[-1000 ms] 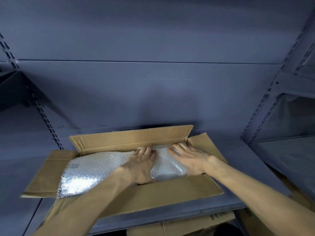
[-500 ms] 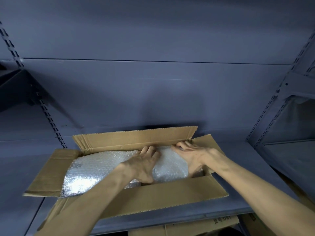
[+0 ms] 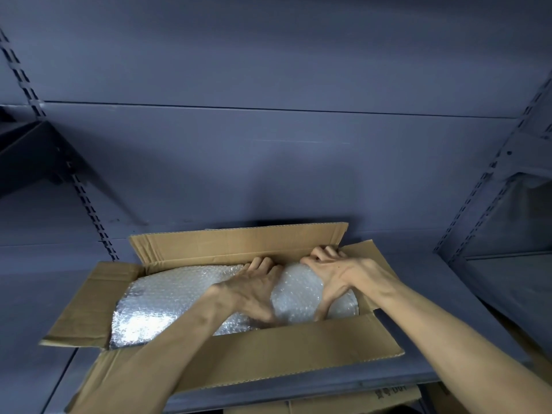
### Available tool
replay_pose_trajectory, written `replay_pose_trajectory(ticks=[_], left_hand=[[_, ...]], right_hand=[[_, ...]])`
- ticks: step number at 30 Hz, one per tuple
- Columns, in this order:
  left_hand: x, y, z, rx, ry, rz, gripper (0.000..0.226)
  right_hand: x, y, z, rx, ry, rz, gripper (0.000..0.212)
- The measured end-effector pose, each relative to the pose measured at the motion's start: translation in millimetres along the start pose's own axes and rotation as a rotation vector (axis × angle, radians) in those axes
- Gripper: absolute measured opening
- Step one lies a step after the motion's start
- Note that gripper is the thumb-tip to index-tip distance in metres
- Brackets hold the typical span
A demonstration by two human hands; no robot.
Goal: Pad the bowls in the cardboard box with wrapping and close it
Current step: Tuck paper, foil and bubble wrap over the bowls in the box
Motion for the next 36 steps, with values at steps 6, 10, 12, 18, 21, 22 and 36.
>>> replay_pose_trajectory(ticks=[6,10,12,18,21,22,36], left_hand=[[2,1,1,0.04,-0.012,-0.017,0.108],[1,2,1,0.013,-0.001,-0.037,0.103],[0,1,1,0.021,-0.009,-0.041,0.104],[-3,0,-3,0.047,-0.008,-0.058,0.099],[-2,2,-4,0.029,-0.005,-0.07,0.087],[-1,3,-5,0.019,-0.014,-0.065,0.086],[34,2,15,0.022,0.056,-0.083,0.126]], right_hand=[[-22,7,-5,-0.068,-0.025,-0.027,0.142],[-23,11,-11,-0.025,0.042,0.001,0.142],[-23,12,-10,-0.037,0.075,0.019,0.14],[-30,14,-3,-0.138,0.127,-0.032,0.114],[-31,13,-6,-0.166,0.165,-0.054,0.096],[-31,12,-8,-0.17,0.183,-0.06,0.091],[-11,-1,-7,-0.174,0.167,0.135,0.14]])
Point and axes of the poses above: each hand's wrist, its own x-axis away from the middle knuckle, its own z-axis out of the back of the hand, y = z × x, the point moved 8 cm from there along -x, towards the middle knuckle, and after that the axes turned 7 degrees about -y, right-handed, at the moved point
